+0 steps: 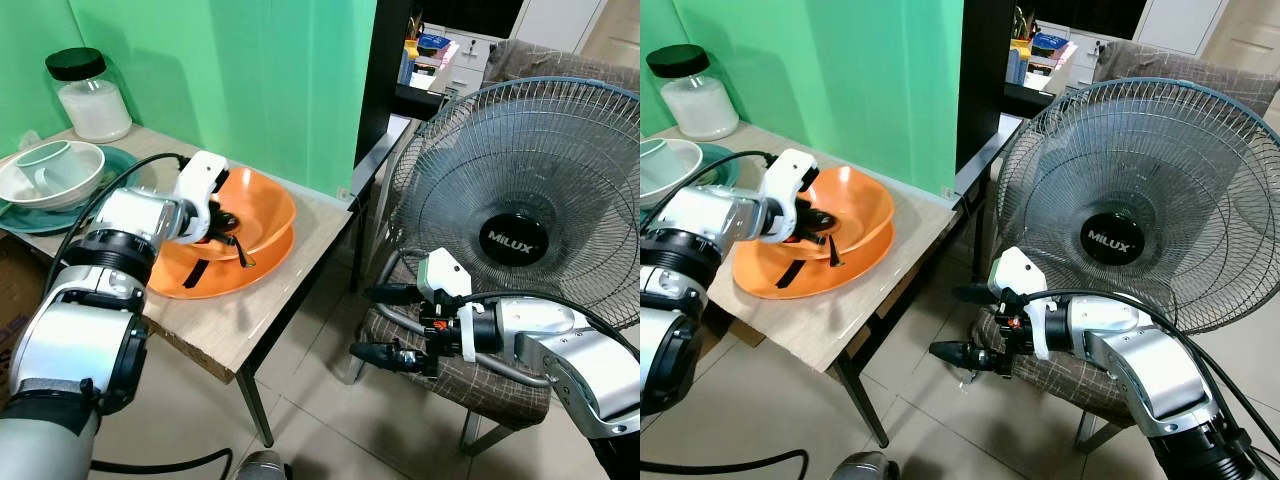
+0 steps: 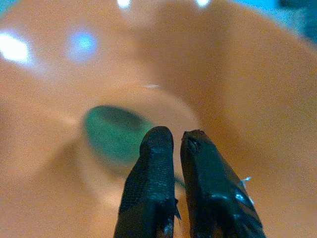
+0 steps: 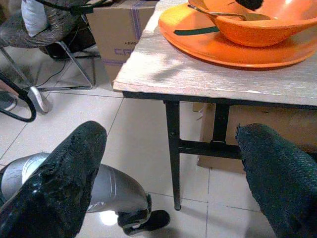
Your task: Setting the table
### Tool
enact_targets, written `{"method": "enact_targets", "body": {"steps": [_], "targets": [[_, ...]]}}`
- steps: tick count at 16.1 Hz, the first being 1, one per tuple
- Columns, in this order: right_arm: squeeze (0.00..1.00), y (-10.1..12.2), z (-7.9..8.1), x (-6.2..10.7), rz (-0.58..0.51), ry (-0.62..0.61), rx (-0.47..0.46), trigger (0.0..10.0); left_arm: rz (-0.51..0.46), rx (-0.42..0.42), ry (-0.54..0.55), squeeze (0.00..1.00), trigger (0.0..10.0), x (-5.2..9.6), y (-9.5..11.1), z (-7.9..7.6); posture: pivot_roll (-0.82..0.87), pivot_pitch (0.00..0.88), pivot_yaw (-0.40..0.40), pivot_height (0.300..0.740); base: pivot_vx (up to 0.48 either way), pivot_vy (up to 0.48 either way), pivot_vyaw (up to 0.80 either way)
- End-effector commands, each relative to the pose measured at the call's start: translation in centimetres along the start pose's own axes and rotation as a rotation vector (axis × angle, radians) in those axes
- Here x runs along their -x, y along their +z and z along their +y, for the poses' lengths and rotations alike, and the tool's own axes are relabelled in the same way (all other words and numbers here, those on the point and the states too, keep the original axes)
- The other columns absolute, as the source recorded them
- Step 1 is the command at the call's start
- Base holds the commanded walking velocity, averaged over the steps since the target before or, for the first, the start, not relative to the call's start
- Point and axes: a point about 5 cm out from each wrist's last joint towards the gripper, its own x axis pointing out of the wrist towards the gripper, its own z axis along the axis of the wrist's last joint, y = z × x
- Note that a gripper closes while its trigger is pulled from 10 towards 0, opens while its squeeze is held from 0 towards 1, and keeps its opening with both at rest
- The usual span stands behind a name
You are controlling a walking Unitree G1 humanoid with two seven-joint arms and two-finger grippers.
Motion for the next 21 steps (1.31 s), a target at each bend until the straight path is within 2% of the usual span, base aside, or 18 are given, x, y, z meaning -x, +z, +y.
{"method": "enact_targets", "body": {"steps": [1, 5, 11, 16, 17, 18, 21], "targets": [[0.0, 0.3, 0.1, 0.0, -0.009, 0.01, 0.008, 10.0, -0.04, -0.001, -0.034, 1.0, 10.0, 0.3, 1.4, -0.6, 0.19, 0.0, 0.001, 0.74, 0.0, 0.0, 0.0], [0.0, 0.1, 0.2, 0.2, -0.005, 0.015, 0.007, 10.0, -0.005, 0.063, -0.085, 1.0, 10.0, 0.2, 1.4, -1.5, 0.19, 0.0, 0.003, 0.74, 0.0, 0.0, 0.0], [0.0, 0.0, 0.2, 0.2, -0.008, 0.022, 0.003, 10.0, 0.031, 0.108, -0.081, 1.0, 10.0, 0.6, 1.1, -1.6, 0.2, 0.0, 0.008, 0.74, 0.0, 0.0, 0.0], [0.0, -0.2, 0.5, 0.0, -0.01, 0.029, -0.005, 10.0, 0.111, 0.161, -0.057, 0.98, 10.0, 0.6, 0.5, -1.9, 0.2, 0.0, 0.018, 0.74, 0.0, 0.0, 0.0], [0.0, -0.2, 0.5, 0.1, -0.01, 0.03, -0.007, 10.0, 0.124, 0.169, -0.051, 0.44, 10.0, 0.6, 0.4, -2.0, 0.2, 0.0, 0.02, 0.74, 0.0, 0.0, 0.0], [0.0, -0.3, 0.6, 0.1, -0.008, 0.03, -0.008, 10.0, 0.142, 0.16, -0.022, 0.0, 10.0, 0.5, 0.1, -1.9, 0.2, 0.0, 0.022, 0.74, 0.0, 0.0, 0.0], [0.0, -0.3, 0.6, 0.2, -0.008, 0.035, -0.011, 10.0, 0.185, 0.16, 0.002, 0.0, 10.0, 0.3, -0.6, -1.8, 0.2, 0.0, 0.021, 0.74, 0.0, 0.0, 0.0]]}}
